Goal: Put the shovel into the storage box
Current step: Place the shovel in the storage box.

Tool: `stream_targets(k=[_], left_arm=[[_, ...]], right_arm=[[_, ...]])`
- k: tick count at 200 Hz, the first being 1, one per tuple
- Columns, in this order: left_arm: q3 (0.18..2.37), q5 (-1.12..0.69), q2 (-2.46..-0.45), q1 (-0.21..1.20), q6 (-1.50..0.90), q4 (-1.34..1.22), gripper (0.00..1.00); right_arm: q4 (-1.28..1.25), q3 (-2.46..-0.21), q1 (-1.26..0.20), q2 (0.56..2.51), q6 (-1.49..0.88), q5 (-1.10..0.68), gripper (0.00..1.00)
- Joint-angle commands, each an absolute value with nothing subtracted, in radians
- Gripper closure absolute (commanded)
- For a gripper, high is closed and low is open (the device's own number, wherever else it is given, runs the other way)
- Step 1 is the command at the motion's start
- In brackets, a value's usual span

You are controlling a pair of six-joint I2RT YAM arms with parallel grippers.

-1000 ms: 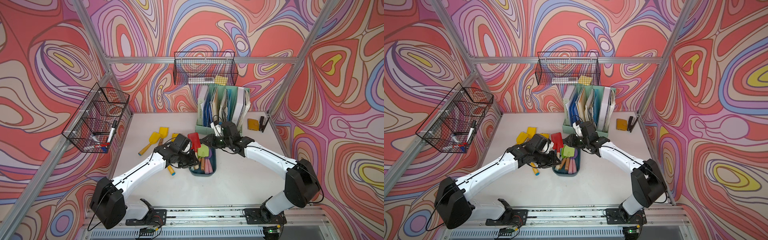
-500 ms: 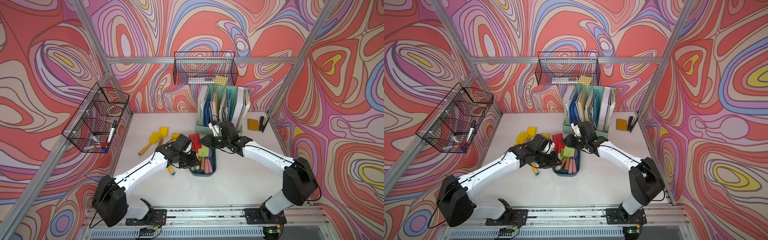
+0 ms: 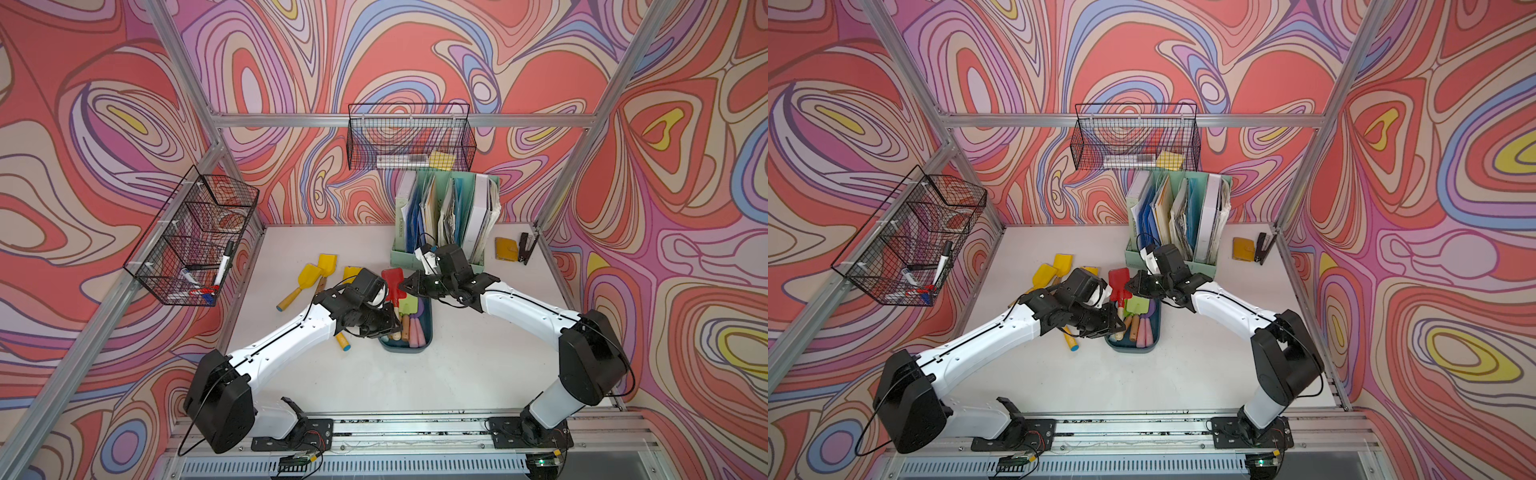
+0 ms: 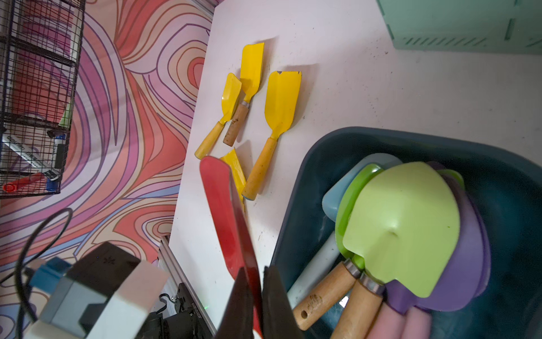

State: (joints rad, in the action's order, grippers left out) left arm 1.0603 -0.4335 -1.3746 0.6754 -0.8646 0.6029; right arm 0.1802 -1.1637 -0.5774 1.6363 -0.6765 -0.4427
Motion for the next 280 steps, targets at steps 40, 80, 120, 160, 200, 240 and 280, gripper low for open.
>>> stream_targets(k=[40, 80, 120, 160, 200, 240, 280], left_arm=[[1.088, -0.448, -1.367, 0.69, -0.854, 0.591, 0.46], [1.09, -0.446, -1.34, 0.69, -0.834, 0.596, 0.04], [1.089, -0.426, -1.304, 0.69, -0.805, 0.609, 0.01], [1.086, -0.379, -1.265, 0.69, -0.784, 0.633, 0.01], [1.082, -0.354, -1.254, 0.69, -0.776, 0.644, 0.01], [1.077, -0.328, -1.235, 0.689, -0.772, 0.647, 0.01], [1.075, -0.303, -1.207, 0.686, -0.759, 0.653, 0.0]], right_arm=[[0.171, -1.183, -0.586, 1.646, -0.698, -0.43, 1.0], [0.172, -1.18, -0.588, 1.647, -0.704, -0.42, 1.0], [0.167, -1.171, -0.588, 1.661, -0.708, -0.416, 1.0], [0.154, -1.155, -0.588, 1.686, -0.709, -0.416, 1.0], [0.138, -1.146, -0.587, 1.717, -0.711, -0.417, 1.0], [0.125, -1.132, -0.588, 1.755, -0.71, -0.419, 1.0], [0.118, -1.12, -0.587, 1.8, -0.709, -0.408, 1.0]])
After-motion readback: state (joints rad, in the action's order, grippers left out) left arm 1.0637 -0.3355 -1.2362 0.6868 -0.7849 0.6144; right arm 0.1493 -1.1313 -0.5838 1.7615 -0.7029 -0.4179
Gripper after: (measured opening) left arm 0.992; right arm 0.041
